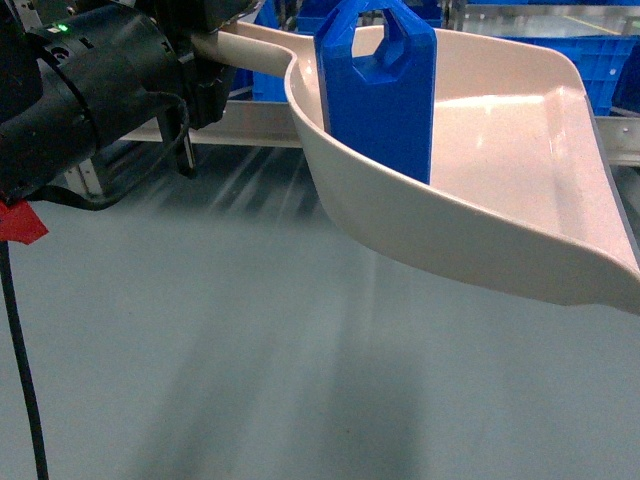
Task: Place part in tray to right shelf
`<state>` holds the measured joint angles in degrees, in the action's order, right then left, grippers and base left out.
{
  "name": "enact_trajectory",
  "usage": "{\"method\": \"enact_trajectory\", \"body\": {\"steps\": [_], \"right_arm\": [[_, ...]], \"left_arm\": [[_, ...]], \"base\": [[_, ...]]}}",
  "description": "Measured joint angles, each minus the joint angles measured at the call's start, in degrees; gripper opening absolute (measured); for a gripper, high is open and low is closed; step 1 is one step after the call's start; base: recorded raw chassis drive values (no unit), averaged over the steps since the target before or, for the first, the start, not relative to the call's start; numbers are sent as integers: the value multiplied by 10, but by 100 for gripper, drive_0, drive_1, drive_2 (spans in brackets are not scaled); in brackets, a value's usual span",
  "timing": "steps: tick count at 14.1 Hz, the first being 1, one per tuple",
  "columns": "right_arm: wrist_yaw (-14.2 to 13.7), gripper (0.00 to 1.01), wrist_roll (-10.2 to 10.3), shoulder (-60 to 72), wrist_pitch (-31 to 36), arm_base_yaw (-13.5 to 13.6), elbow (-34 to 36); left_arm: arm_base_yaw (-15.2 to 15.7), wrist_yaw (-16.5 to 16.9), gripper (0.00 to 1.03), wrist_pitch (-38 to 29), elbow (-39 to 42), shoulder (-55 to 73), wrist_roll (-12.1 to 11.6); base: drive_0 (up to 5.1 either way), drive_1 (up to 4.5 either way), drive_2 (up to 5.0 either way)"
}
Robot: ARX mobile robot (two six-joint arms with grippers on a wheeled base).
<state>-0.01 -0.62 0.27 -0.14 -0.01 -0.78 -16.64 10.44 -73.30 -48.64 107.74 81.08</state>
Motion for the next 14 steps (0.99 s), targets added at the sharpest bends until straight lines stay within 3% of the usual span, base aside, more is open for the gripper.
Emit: {"method": "enact_trajectory", "body": {"steps": [14], "right_arm": [[0,98,0,0,-1,0,0]], "left_arm": [[0,0,12,-2,0,0,0]], "base": [[0,0,0]]}}
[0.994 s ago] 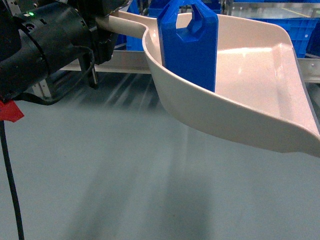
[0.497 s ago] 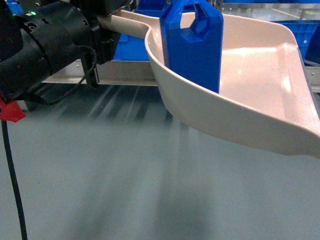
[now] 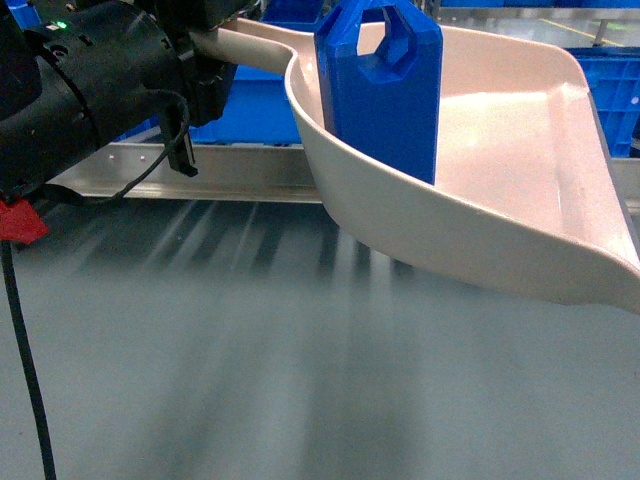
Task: Place part in tray to right shelf
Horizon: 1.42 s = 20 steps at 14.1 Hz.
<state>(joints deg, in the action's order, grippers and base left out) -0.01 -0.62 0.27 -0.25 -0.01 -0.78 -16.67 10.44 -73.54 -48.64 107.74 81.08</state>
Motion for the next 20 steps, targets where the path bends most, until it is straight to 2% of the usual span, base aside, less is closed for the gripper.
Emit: {"method": "enact_trajectory", "body": {"steps": [20], "right_arm": [[0,98,0,0,1,0,0]], "left_arm": [[0,1,12,1,0,0,0]], "base": [[0,0,0]]}}
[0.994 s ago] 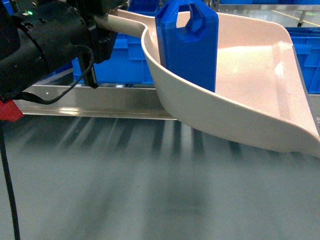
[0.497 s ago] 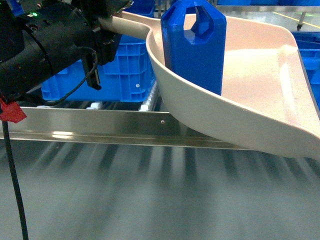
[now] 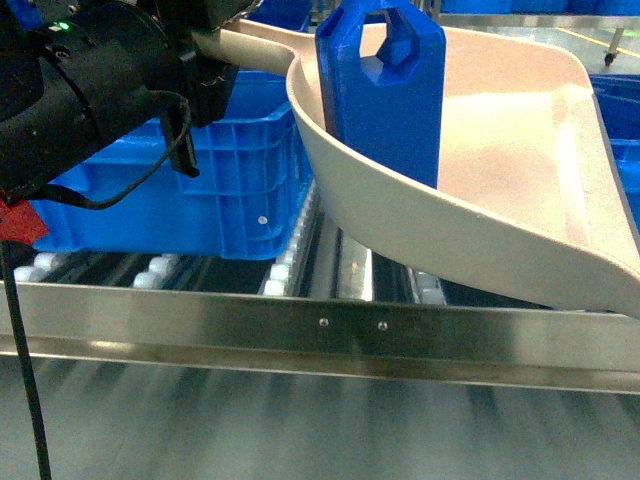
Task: Place part in tray to right shelf
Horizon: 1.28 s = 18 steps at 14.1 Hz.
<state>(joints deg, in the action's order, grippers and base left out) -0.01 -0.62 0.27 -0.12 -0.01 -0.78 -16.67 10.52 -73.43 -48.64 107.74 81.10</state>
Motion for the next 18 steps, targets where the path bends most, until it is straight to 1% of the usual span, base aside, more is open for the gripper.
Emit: {"method": "enact_trajectory", "body": {"steps": [18], "right_arm": [[0,98,0,0,-1,0,0]], "left_arm": [[2,-2,12,1,-1,0,0]], "base": [[0,0,0]]}}
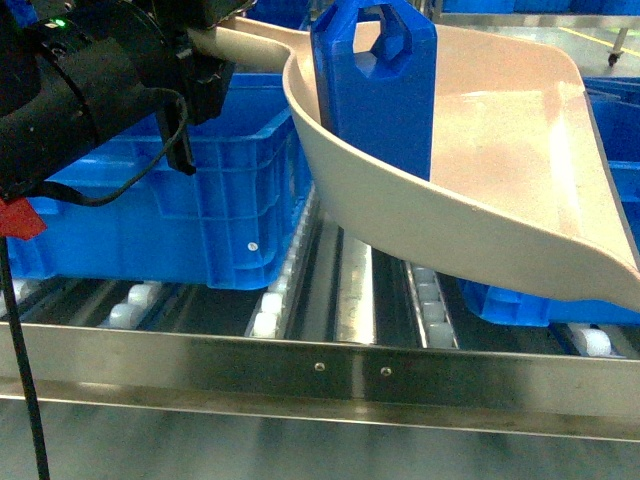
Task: Place part in tray to right shelf
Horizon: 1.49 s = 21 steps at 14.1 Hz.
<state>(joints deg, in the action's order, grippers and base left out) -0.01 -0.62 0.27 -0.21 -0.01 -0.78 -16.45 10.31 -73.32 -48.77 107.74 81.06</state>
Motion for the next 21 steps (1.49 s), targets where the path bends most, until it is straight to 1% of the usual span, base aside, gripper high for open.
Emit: {"method": "enact_trajectory", "body": {"steps": [21], "right_arm": [[0,98,0,0,0,0,0]], "left_arm": [[0,0,12,0,0,0,0]], "base": [[0,0,0]]}}
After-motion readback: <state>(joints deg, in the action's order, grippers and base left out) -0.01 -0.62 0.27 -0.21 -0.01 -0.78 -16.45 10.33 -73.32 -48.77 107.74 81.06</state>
